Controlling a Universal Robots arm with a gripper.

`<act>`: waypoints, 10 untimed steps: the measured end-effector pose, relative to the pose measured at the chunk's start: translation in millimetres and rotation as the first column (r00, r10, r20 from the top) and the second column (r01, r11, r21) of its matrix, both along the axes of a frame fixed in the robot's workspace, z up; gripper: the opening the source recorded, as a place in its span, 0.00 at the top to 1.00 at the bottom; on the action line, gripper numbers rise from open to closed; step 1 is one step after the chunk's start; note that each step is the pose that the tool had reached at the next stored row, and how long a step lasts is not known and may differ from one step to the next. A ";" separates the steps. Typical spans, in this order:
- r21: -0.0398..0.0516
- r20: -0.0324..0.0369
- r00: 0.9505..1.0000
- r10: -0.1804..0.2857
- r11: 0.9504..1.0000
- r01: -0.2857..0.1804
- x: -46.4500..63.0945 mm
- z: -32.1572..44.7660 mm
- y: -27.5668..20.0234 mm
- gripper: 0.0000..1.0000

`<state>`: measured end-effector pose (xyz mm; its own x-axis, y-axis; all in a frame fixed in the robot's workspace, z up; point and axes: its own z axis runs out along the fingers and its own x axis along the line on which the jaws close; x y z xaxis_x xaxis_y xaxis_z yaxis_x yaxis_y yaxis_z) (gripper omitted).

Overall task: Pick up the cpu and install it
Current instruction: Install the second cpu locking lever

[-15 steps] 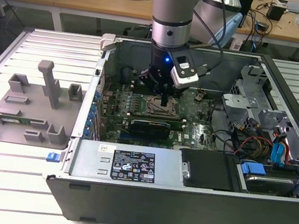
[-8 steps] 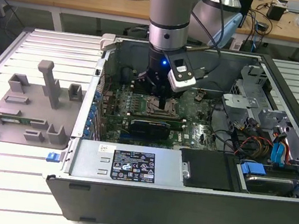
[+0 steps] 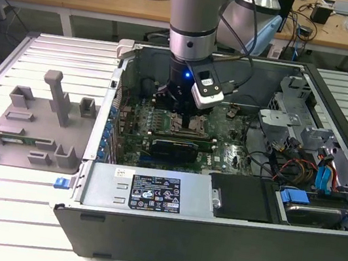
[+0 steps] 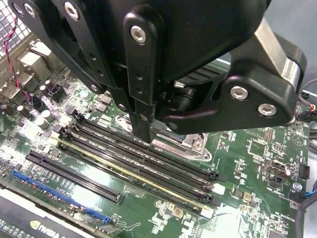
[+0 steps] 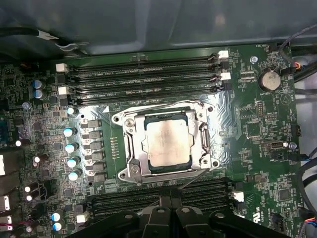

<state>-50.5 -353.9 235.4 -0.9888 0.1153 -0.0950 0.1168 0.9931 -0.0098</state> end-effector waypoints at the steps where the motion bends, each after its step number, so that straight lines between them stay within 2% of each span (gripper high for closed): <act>1: 0.000 0.000 1.000 0.000 1.000 0.000 0.0 0.0 0.0 0.89; 10: 0.000 0.000 1.000 0.000 1.000 0.000 -2.0 -5.8 0.0 0.89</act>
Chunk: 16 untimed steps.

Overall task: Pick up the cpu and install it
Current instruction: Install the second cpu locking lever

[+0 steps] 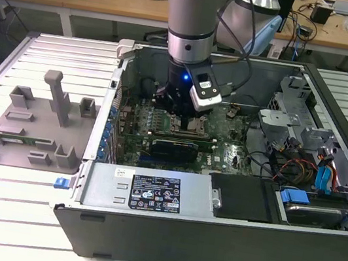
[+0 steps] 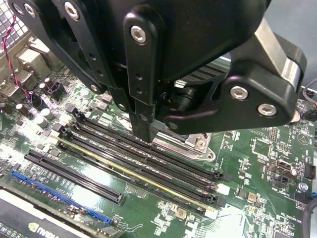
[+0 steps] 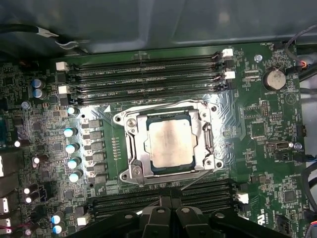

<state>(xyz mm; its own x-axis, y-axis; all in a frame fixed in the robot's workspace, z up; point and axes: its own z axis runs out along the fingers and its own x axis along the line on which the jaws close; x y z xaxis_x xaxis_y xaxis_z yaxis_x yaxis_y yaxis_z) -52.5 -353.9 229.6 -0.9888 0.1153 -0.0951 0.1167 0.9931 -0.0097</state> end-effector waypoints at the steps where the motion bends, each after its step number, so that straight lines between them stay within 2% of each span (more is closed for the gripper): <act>1: 0.000 0.000 1.000 0.000 1.000 0.000 0.0 -0.2 -0.1 0.89; 9: 0.000 0.000 1.000 0.000 1.000 0.000 0.0 -0.5 0.0 0.89; 16: 0.000 0.000 1.000 0.000 1.000 0.000 -2.0 -5.0 -0.1 0.89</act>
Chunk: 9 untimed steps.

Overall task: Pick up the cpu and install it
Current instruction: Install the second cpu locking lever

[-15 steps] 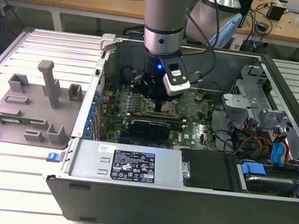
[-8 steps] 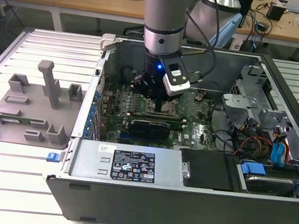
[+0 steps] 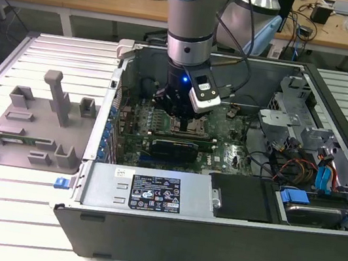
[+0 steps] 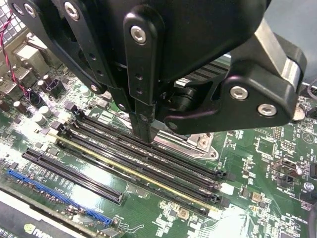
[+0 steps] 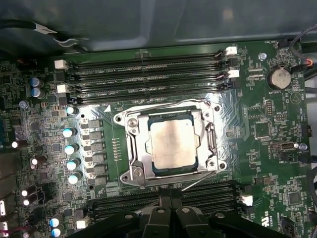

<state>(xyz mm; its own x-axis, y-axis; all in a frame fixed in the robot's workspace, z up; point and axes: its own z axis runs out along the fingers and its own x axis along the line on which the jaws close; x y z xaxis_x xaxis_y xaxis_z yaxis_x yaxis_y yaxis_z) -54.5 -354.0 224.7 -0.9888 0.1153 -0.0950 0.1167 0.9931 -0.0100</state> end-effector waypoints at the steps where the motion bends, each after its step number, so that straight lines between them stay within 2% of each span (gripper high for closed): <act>1: 0.000 0.000 1.000 0.000 1.000 0.000 -1.1 -0.8 0.1 0.89; 6: -0.001 0.000 1.000 0.000 1.000 0.000 -4.4 -3.6 0.1 0.89; 9: -0.001 0.001 1.000 0.000 1.000 0.000 -6.4 -8.0 0.2 0.89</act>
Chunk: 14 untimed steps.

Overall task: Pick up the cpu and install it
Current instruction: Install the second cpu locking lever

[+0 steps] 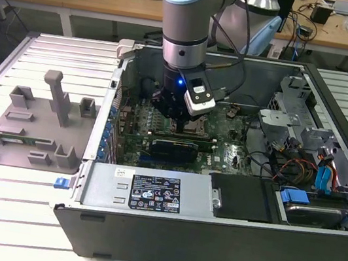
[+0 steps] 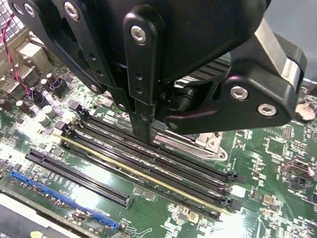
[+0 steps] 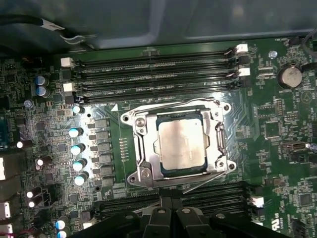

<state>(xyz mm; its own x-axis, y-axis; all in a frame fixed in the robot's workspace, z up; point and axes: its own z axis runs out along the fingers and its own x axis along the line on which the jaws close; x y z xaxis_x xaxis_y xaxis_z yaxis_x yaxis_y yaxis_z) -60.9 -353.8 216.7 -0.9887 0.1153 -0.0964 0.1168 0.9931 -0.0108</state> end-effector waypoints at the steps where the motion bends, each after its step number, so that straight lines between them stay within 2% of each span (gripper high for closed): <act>1: 0.000 0.001 1.000 0.000 1.000 0.000 -0.7 -1.6 0.0 0.89; 4: 0.000 0.006 1.000 0.001 1.000 -0.001 -3.9 -5.8 -0.1 0.89; 5: 0.022 0.016 1.000 0.003 1.000 -0.003 -10.9 -6.8 -4.7 0.89; 6: 0.028 0.020 0.999 0.029 0.999 -0.029 -17.6 -6.8 -7.0 0.89; 9: 0.038 0.021 0.999 0.033 0.999 -0.034 -17.5 -6.8 -10.8 0.89; 10: 0.044 0.021 0.999 0.034 0.998 -0.034 -17.5 -6.8 -11.9 0.89; 12: 0.062 0.022 0.999 0.034 0.997 -0.035 -17.6 -6.8 -13.8 0.89; 14: 0.088 0.024 0.999 0.033 0.996 -0.035 -17.5 -6.8 -15.4 0.89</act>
